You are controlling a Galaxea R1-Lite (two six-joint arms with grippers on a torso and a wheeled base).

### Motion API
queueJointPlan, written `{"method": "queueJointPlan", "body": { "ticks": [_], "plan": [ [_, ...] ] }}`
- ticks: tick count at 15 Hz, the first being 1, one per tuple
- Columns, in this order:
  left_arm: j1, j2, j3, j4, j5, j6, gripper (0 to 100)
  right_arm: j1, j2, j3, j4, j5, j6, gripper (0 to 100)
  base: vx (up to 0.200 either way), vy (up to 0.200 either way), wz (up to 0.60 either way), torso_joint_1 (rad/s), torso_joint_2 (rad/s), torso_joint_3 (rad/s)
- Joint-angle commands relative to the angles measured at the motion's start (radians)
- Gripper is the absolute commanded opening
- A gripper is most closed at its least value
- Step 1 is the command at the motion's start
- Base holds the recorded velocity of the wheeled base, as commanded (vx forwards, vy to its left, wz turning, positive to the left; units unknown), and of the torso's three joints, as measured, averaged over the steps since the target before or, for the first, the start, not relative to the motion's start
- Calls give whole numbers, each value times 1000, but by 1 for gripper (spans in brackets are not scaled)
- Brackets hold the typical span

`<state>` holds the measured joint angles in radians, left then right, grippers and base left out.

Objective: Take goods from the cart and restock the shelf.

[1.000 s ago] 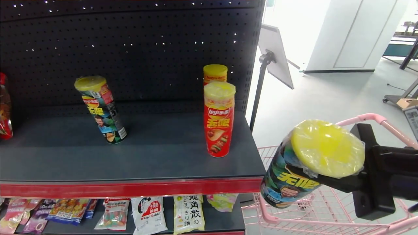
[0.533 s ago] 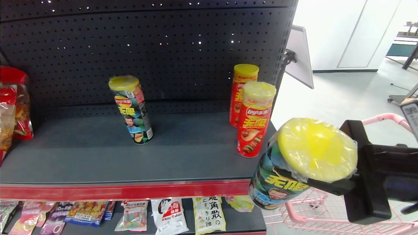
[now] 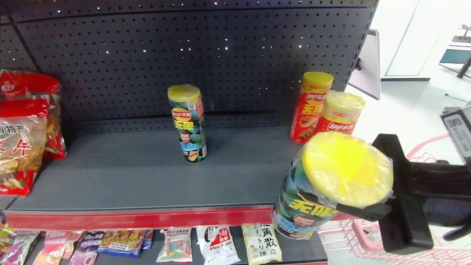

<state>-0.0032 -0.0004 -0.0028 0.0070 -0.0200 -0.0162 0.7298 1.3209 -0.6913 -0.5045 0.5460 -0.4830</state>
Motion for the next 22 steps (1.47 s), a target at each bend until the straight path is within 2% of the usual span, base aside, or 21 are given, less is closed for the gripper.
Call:
{"method": "queueJointPlan", "body": {
  "ticks": [1,9,22],
  "plan": [
    [0,0,0,1,0,-1,100,16,24,-4,-2,-4,0,0,0,200,0,2,-2,7],
    [0,0,0,-1,0,1,100,31,28,4,-2,-15,0,0,0,200,0,1,4,1],
    [-1,0,0,-1,0,-2,100,31,20,15,-5,-14,-2,0,0,0,0,0,0,0]
  ]
}}
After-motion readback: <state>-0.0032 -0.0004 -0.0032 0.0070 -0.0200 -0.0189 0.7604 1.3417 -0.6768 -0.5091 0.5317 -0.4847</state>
